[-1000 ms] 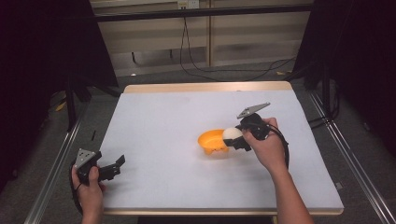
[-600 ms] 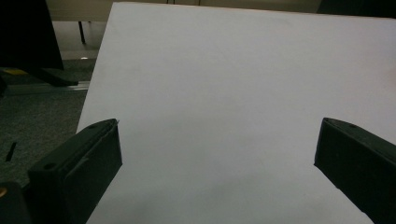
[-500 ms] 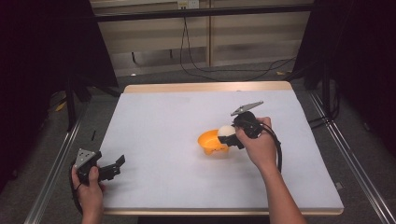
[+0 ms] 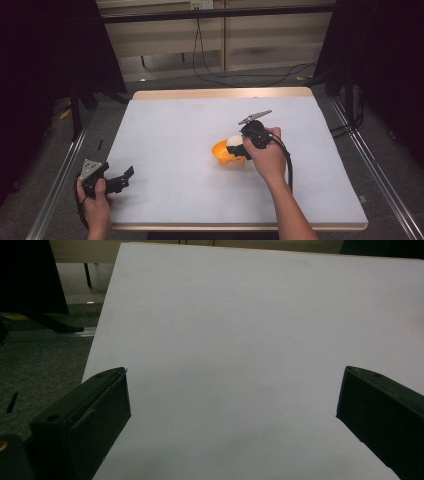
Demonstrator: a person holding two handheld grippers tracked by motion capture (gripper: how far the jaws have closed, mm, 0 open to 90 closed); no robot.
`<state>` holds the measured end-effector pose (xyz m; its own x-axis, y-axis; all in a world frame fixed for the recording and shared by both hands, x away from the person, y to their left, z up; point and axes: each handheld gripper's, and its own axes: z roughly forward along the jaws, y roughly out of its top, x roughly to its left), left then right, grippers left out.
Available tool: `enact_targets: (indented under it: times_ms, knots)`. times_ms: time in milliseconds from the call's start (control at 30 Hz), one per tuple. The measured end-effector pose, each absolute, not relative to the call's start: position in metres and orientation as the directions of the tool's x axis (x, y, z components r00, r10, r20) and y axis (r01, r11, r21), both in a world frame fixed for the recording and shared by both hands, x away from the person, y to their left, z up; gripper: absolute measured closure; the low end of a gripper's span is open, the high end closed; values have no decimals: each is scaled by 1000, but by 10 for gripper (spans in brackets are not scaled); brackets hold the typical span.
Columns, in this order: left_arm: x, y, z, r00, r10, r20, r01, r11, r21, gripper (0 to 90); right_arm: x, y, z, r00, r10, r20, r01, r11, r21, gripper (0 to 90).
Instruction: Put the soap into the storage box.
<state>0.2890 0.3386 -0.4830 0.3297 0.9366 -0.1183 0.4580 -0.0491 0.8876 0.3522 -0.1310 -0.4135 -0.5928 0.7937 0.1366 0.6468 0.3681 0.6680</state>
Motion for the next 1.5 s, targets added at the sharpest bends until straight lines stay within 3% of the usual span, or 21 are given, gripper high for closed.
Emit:
enact_targets:
  times_ms: [767, 833, 867, 1500]
  knots:
    - [288, 338, -483, 332, 937, -113, 451, -52, 891, 9, 355, -116, -429, -550, 827, 118, 680, 362, 637, 242]
    - [289, 338, -483, 336, 935, -114, 451, -53, 891, 9, 354, -115, -428, -539, 833, 124, 680, 343, 648, 199]
    - [288, 338, -483, 336, 935, -112, 450, -54, 891, 9, 354, -116, -424, -546, 824, 149, 677, 329, 658, 112]
    - [288, 338, -483, 335, 934, -122, 454, -47, 890, 9, 339, -148, -421, -555, 818, 148, 637, 305, 708, 0]
